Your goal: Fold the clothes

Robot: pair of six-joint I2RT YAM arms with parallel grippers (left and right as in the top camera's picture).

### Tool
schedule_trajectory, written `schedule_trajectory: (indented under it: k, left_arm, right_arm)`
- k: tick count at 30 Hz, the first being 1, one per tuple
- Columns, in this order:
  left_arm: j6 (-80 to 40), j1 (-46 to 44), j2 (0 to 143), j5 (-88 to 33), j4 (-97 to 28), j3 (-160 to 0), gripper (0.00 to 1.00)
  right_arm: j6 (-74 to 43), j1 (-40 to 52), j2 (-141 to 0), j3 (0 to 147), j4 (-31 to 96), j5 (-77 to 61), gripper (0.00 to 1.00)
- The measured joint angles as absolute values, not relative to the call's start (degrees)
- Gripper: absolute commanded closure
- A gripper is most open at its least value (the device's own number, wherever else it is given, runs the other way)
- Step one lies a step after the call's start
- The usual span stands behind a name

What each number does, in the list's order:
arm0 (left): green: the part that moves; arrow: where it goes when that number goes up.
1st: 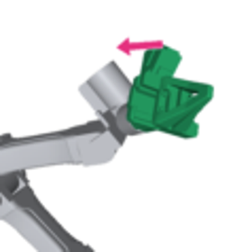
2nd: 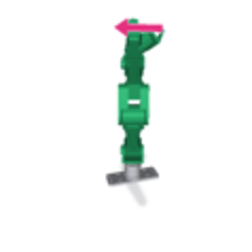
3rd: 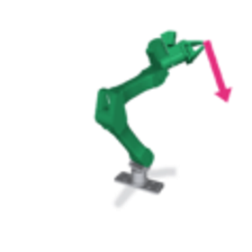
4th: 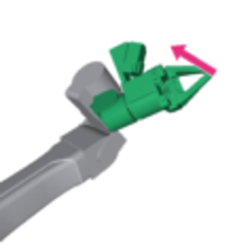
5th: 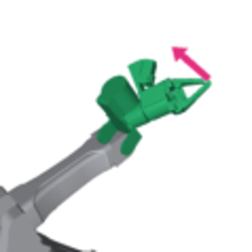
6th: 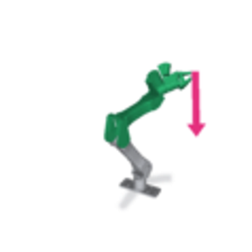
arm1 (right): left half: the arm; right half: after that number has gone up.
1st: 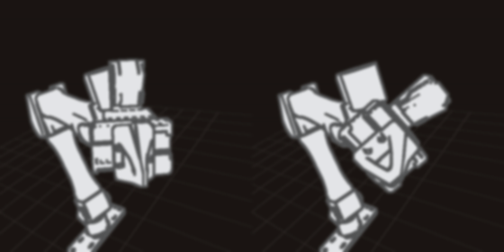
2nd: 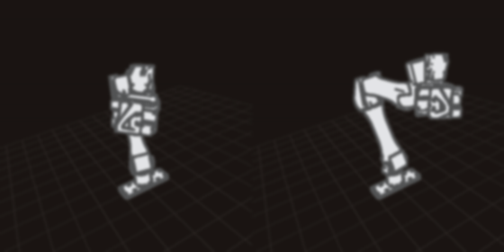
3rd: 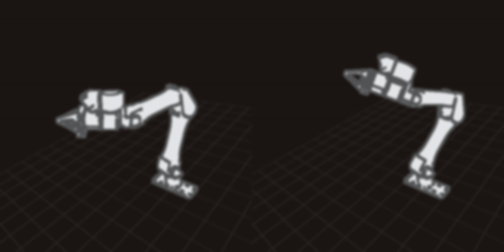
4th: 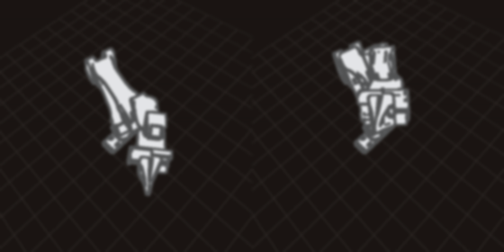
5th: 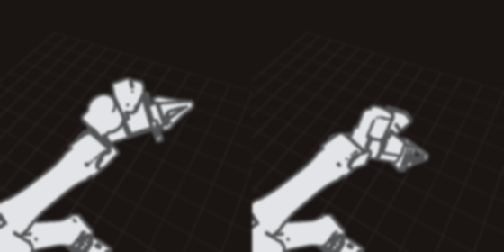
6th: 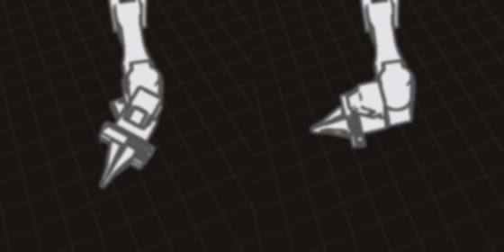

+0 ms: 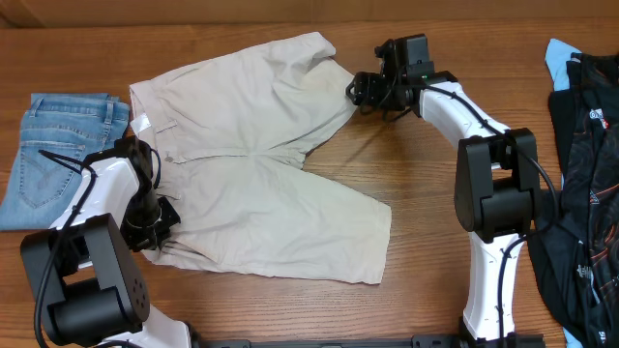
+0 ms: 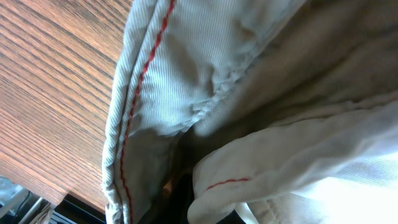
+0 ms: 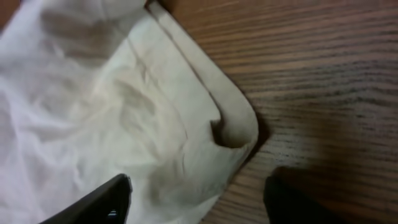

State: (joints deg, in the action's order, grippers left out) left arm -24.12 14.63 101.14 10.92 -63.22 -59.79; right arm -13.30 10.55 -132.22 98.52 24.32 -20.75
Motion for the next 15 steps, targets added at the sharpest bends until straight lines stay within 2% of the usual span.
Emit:
schedule_trajectory:
  k: [1, 2, 6, 10, 15]
  left_arm:
    - [-24.12, 14.63, 101.14, 10.94, -63.22, -59.79, 0.92]
    - [-24.12, 14.63, 101.14, 10.94, -63.22, -59.79, 0.92]
    - [-24.12, 14.63, 101.14, 10.92, -63.22, -59.79, 0.92]
    - [-24.12, 14.63, 101.14, 10.92, -63.24, -59.79, 0.93]
    - [-24.12, 14.63, 101.14, 10.92, -63.22, -59.79, 0.93]
  right_arm:
    - [-13.39, 10.55, -132.22, 98.52, 23.88, -20.78, 0.54]
    - [-13.82, 10.57, -132.25, 98.54, 23.49, -20.75, 0.58]
    - [-14.74, 10.74, -132.33, 98.56, 22.46, -20.75, 0.61]
    - [-14.92, 10.92, -132.33, 98.56, 22.61, -20.75, 0.69]
    - [-14.94, 10.57, -132.33, 98.65, 26.26, -20.69, 0.74]
